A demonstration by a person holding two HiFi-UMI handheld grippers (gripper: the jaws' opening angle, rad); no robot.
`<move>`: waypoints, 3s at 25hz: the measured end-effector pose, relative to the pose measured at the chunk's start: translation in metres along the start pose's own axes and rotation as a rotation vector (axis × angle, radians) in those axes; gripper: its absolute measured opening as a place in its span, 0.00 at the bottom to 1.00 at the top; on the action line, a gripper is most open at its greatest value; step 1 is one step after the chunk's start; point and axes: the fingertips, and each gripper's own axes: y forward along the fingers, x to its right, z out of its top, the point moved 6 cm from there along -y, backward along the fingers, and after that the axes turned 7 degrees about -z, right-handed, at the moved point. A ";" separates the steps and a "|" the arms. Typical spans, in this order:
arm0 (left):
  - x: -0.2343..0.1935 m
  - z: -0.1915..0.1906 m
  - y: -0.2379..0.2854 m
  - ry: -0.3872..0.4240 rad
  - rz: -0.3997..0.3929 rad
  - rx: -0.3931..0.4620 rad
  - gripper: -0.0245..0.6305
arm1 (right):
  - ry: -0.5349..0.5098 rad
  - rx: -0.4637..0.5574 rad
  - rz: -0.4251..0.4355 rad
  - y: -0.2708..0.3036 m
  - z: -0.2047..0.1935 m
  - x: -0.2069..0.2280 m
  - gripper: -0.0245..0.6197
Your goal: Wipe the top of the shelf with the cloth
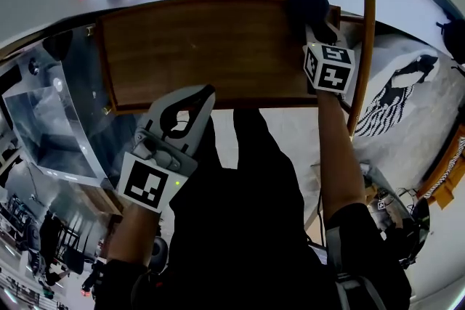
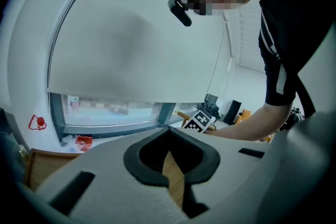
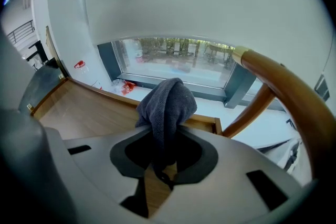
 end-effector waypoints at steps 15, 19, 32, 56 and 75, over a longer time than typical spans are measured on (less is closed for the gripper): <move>-0.033 -0.024 -0.136 -0.042 0.154 0.083 0.07 | -0.125 0.101 0.232 -0.042 0.043 -0.188 0.16; -0.040 -0.031 -0.178 -0.057 0.197 0.110 0.07 | -0.160 0.108 0.305 -0.055 0.048 -0.248 0.16; -0.059 -0.058 -0.276 -0.113 0.291 0.200 0.07 | -0.296 0.084 0.460 -0.062 0.040 -0.401 0.16; -0.066 -0.081 -0.288 -0.149 0.267 0.163 0.07 | -0.330 0.043 0.472 -0.040 0.024 -0.437 0.16; -0.033 -0.055 -0.184 -0.078 0.152 0.084 0.07 | -0.190 0.026 0.367 -0.035 -0.007 -0.292 0.16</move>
